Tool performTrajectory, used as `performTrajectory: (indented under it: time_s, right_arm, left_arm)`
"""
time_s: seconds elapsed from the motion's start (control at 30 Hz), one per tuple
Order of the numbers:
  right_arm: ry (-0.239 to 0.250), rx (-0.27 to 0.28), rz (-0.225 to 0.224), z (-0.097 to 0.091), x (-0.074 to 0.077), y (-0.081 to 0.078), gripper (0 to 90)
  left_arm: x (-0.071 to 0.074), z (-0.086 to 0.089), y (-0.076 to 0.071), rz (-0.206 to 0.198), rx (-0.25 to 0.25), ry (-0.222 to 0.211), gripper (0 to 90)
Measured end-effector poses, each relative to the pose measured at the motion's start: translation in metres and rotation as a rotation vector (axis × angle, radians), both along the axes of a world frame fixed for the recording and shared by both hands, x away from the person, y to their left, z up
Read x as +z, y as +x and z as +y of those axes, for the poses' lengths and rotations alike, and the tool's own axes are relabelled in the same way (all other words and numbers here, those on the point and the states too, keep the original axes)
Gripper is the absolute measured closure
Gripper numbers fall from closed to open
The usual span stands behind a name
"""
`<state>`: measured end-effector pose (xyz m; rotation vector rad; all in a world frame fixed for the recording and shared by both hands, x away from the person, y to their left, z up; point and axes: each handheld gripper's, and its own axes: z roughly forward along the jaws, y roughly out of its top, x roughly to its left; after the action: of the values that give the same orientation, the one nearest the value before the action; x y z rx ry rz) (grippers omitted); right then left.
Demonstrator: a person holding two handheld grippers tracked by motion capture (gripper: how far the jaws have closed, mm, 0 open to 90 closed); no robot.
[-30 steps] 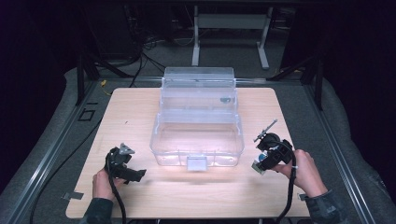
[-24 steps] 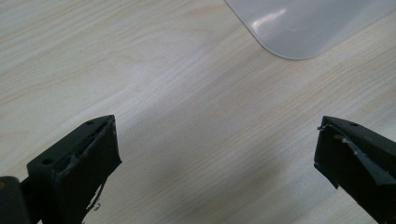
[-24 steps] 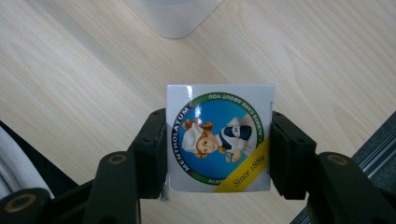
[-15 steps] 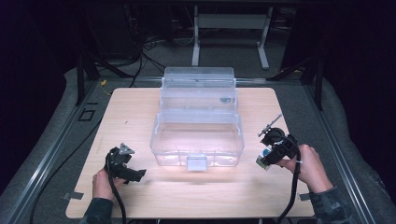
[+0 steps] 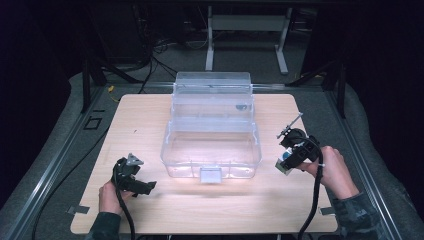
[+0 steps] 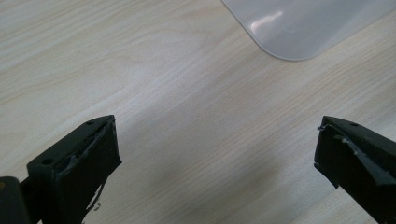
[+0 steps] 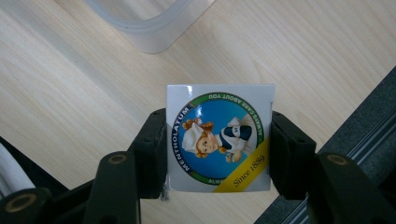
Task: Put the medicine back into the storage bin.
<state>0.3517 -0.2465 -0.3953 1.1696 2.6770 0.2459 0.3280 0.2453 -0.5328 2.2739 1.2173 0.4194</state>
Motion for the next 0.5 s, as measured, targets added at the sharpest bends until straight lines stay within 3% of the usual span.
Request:
performTrajectory:
  time_s: [0.03,0.1,0.13,0.2,0.33,0.4,0.43,0.5]
  right_arm:
    - [0.01,-0.003,-0.02,0.0,-0.001,0.0,46.5]
    - [-0.009,0.005,0.002,0.001,0.003,0.002,46.5]
    - [0.004,0.002,-0.021,0.001,0.002,0.003,46.5]
    - [0.007,0.006,-0.022,0.001,0.003,0.004,46.5]
    - [-0.017,0.009,-0.038,0.004,0.01,0.007,46.5]
    - [0.015,0.022,-0.028,0.004,0.012,0.008,46.5]
    - [-0.025,0.019,-0.041,0.006,0.014,0.008,46.5]
    - [-0.018,0.023,-0.036,0.008,0.016,0.009,46.5]
  left_arm:
    - [0.0,0.0,0.0,0.003,0.0,0.001,0.1]
    - [0.0,0.0,0.0,0.004,0.001,0.002,0.0]
    - [0.0,0.0,0.0,0.001,0.001,0.002,0.1]
    - [0.0,0.0,0.0,0.001,-0.001,0.003,0.1]
    - [0.0,0.0,0.0,0.001,-0.003,0.004,0.1]
    - [0.0,-0.001,0.0,0.002,-0.001,0.002,0.1]
    - [0.0,-0.001,0.0,0.003,-0.001,0.003,0.1]
    - [0.0,-0.001,0.0,0.003,-0.002,0.003,0.1]
